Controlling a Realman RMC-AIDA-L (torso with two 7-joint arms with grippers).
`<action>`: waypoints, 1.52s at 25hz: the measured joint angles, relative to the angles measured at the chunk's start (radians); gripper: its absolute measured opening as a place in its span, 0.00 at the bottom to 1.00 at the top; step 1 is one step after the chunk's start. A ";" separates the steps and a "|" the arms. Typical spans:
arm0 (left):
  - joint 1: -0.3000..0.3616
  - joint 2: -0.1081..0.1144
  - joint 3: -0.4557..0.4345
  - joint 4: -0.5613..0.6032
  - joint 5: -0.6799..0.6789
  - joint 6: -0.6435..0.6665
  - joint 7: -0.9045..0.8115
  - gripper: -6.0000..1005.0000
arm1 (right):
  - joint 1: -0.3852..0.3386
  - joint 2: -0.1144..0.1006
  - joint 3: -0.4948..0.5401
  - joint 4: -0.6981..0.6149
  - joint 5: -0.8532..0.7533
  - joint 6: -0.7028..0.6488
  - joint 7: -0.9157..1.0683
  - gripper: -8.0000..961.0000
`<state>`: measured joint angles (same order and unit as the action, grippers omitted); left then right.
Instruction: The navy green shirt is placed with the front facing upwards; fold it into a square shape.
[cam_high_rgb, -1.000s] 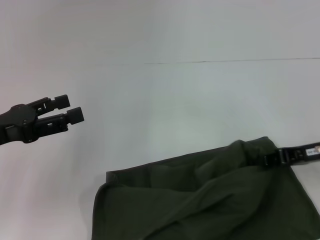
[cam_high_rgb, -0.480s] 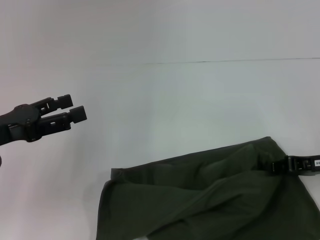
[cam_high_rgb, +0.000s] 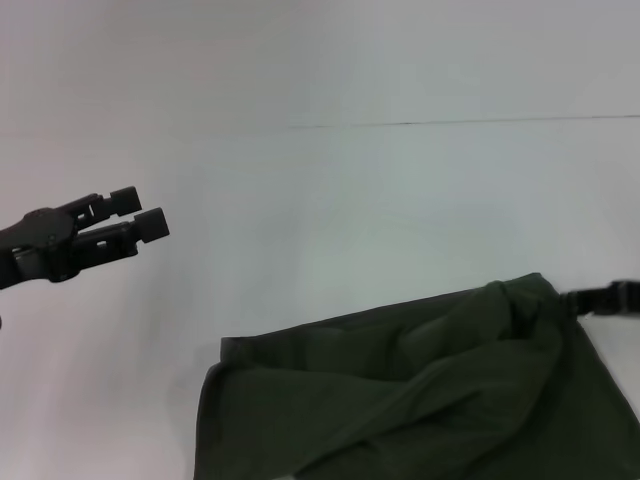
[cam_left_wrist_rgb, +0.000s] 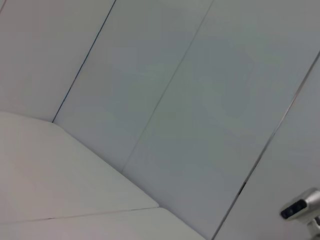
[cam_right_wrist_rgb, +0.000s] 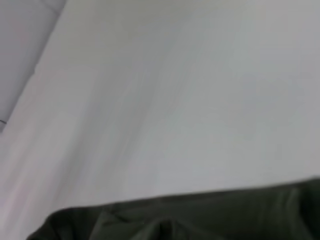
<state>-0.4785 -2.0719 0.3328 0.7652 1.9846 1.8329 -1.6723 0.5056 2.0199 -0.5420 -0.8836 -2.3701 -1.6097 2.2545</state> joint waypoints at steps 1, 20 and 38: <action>0.001 0.001 0.000 -0.005 0.000 0.000 0.000 0.93 | 0.000 -0.006 0.010 -0.026 0.008 -0.023 -0.001 0.32; 0.028 0.068 -0.026 -0.026 0.047 0.114 -0.317 0.93 | 0.276 0.071 -0.543 -0.385 0.151 -0.302 -0.054 0.89; 0.067 0.075 -0.107 -0.004 0.114 0.139 -0.406 0.93 | 0.430 0.088 -1.109 -0.367 0.103 -0.041 0.014 0.94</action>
<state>-0.4111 -1.9972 0.2258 0.7611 2.0987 1.9723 -2.0786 0.9359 2.1083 -1.6510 -1.2502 -2.2674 -1.6510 2.2681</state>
